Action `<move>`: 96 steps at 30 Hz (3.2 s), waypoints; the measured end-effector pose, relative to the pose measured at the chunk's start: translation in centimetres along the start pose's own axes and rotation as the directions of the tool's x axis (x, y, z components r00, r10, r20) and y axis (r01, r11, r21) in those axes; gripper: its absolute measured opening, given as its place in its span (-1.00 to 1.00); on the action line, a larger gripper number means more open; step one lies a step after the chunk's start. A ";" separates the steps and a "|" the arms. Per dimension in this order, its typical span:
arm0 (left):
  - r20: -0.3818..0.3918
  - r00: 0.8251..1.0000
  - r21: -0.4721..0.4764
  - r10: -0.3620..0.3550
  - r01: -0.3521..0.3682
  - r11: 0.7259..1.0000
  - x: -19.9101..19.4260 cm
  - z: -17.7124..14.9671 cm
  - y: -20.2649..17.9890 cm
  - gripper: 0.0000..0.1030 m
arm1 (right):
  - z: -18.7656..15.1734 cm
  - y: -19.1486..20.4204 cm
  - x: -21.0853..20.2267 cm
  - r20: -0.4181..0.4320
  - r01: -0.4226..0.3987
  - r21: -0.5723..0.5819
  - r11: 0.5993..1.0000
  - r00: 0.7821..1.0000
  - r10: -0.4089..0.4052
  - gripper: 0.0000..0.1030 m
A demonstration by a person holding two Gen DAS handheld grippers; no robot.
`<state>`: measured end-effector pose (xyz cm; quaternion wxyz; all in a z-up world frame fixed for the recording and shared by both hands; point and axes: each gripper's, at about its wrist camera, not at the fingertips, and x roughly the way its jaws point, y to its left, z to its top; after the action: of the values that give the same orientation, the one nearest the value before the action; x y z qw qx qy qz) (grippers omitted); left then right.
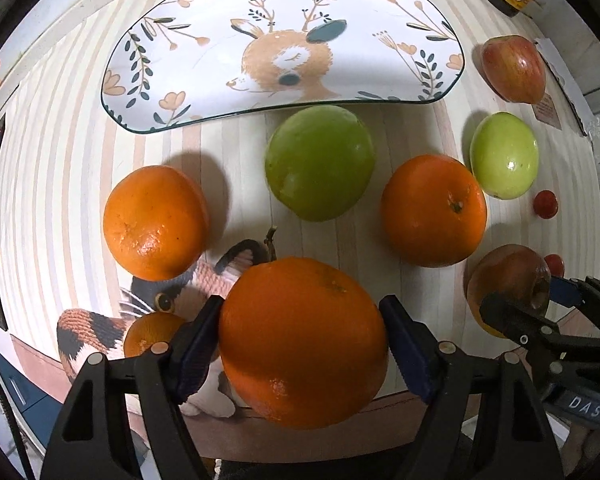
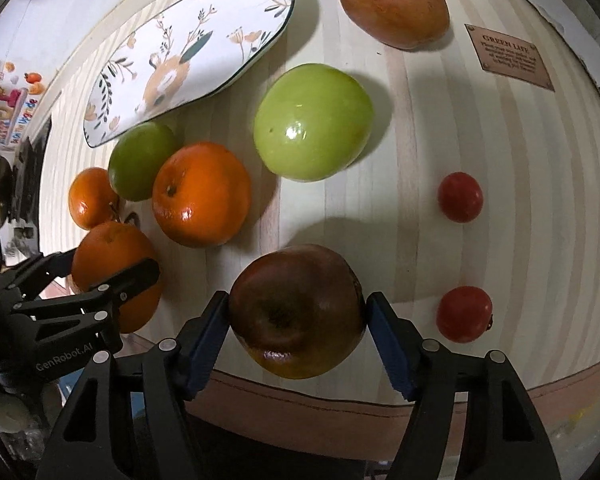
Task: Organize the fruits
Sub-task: 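Carry the orange onto the floral plate with the left tool while the right tool places the apple beside it, then open both tools and lift them away from the plate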
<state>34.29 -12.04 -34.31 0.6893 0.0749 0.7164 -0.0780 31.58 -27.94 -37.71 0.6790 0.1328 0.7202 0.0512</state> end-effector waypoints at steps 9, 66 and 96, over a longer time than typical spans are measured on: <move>0.055 0.998 0.015 -0.017 0.016 1.000 -2.3 0.0 0.0 0.47 | 0.3 -0.8 -3.4 0.053 -0.054 0.008 0.998 0.997 0.054 0.38; 0.165 0.978 -0.241 -0.130 0.168 0.956 -8.3 16.4 10.3 0.77 | 16.9 4.6 -7.0 0.211 0.024 -0.006 1.000 0.977 -0.023 0.78; 0.466 0.880 -0.200 0.095 0.000 0.980 -21.6 -1.5 11.1 0.77 | -0.7 11.5 -21.3 0.465 0.152 -0.056 0.987 0.878 -0.109 0.78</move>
<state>36.01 -0.84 -12.81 0.8489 0.0035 0.5285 -0.0067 33.24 -22.45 -14.17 0.8376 0.0611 0.5428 0.0049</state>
